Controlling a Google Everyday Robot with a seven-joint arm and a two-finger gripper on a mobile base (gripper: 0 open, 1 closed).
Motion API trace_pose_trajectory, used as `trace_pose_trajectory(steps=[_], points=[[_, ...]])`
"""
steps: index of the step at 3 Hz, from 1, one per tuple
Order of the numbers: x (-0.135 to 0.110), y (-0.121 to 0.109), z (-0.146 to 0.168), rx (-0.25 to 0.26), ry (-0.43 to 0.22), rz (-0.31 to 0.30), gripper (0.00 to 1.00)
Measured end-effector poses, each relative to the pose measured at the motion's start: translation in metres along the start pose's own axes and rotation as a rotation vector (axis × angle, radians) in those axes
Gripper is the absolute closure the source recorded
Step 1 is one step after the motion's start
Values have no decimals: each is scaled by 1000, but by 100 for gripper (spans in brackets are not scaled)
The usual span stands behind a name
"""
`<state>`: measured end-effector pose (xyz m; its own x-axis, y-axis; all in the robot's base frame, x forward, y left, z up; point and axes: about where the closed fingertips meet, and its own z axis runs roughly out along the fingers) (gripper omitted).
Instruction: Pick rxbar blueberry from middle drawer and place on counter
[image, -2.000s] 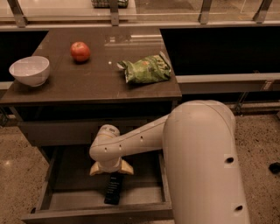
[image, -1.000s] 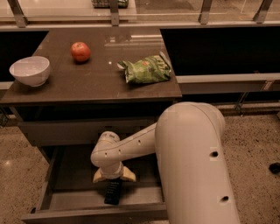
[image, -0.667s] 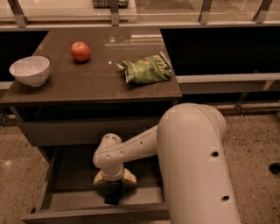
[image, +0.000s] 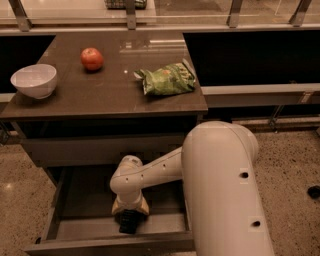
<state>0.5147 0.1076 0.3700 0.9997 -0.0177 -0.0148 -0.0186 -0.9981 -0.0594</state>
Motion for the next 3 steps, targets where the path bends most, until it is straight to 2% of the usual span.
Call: trace_pose_trajectory(steps=[2,3], points=[[0,3,14,-21,-20,0,34],[-1,2,16,-24,-23,-9,52]])
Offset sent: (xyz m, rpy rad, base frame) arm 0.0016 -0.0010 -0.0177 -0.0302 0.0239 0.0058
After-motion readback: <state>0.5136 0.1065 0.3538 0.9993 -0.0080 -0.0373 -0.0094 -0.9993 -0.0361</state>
